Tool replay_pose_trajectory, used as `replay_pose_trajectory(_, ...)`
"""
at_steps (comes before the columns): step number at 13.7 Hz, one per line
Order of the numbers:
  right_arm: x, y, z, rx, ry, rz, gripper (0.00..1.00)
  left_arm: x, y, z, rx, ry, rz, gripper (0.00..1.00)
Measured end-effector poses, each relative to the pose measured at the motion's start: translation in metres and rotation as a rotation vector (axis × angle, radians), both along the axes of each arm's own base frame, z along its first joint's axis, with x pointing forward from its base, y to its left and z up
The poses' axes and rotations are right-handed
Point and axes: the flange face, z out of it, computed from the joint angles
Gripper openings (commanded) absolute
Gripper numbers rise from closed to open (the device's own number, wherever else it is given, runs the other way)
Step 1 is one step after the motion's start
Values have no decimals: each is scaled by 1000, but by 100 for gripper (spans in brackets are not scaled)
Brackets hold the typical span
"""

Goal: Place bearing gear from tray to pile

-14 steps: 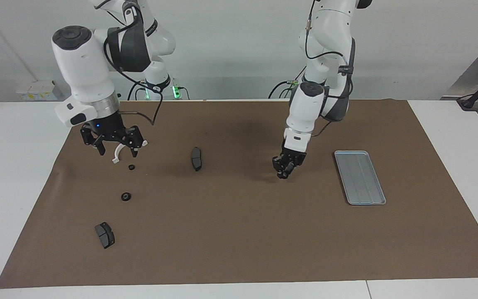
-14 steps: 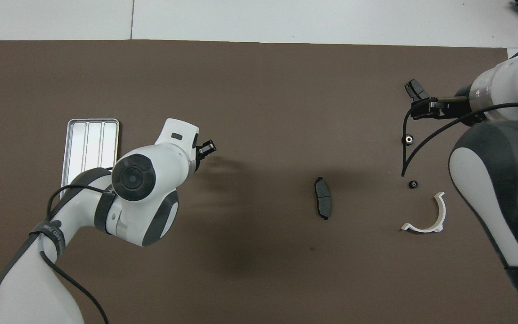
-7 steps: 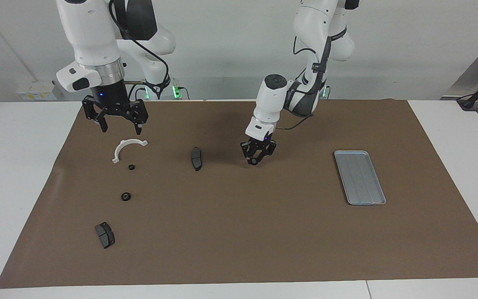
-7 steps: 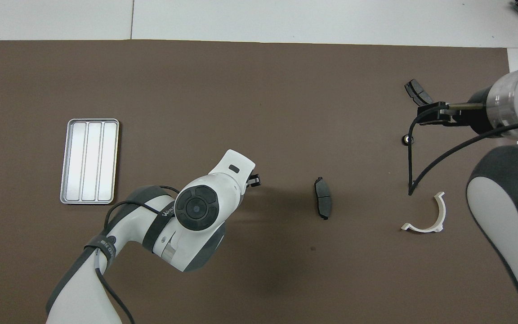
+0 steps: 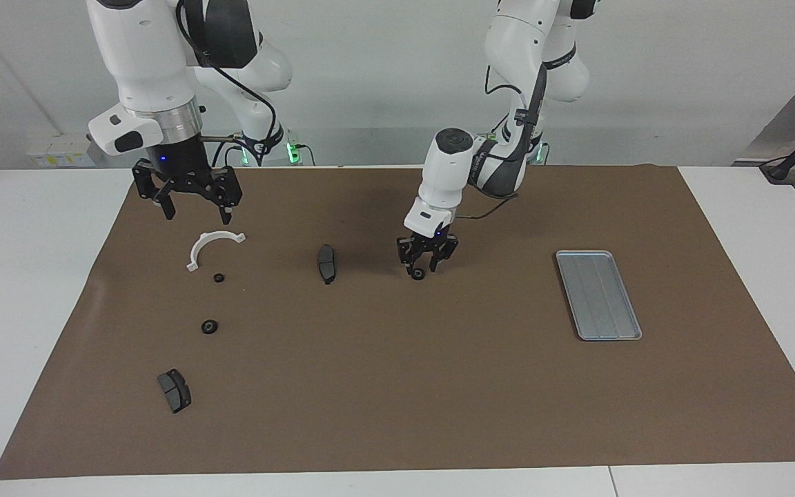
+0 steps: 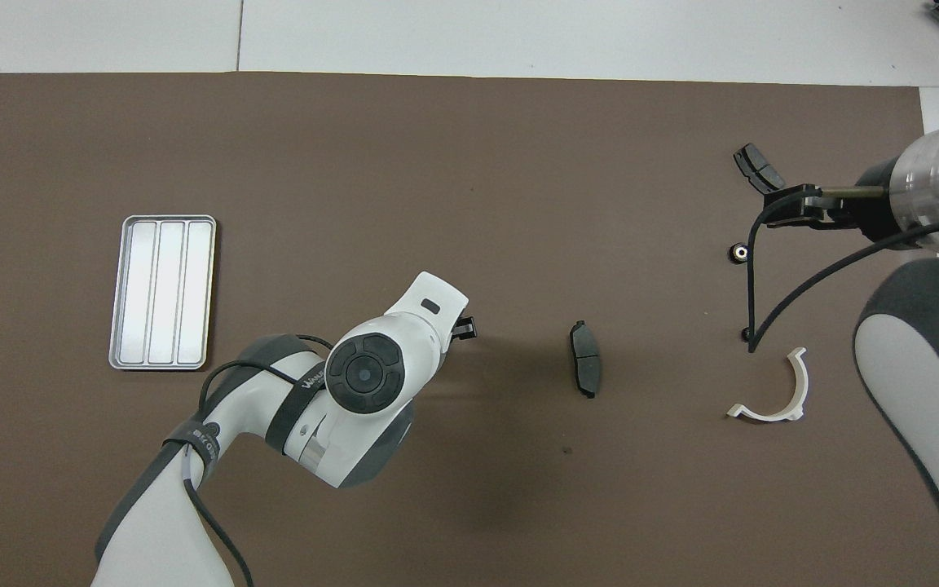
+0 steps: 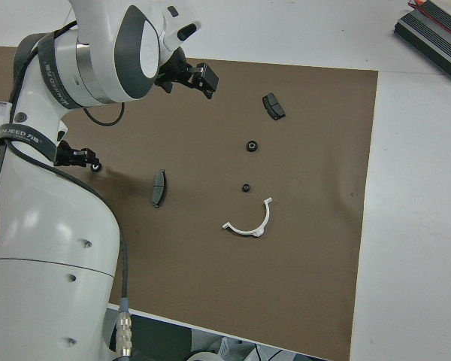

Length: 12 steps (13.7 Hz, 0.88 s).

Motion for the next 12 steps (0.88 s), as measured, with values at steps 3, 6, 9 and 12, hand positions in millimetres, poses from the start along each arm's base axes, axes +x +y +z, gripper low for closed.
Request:
replay_pose_trajectory(3, 0, -3, 7, 3, -7, -7, 100, 36, 20, 31, 36, 30, 15, 76)
replay_pose_trajectory(6, -5, -2, 9, 6, 35, -10, 100, 92, 82, 88, 92, 82, 2, 76)
replay_pose_trajectory(9, -9, 0, 7, 11, 73, -12, 100, 126, 160, 126, 97, 144, -59, 76)
replay_pose_trajectory(12, -15, -3, 1, 49, 137, -27, 100, 143, 255, 152, 105, 211, -179, 76)
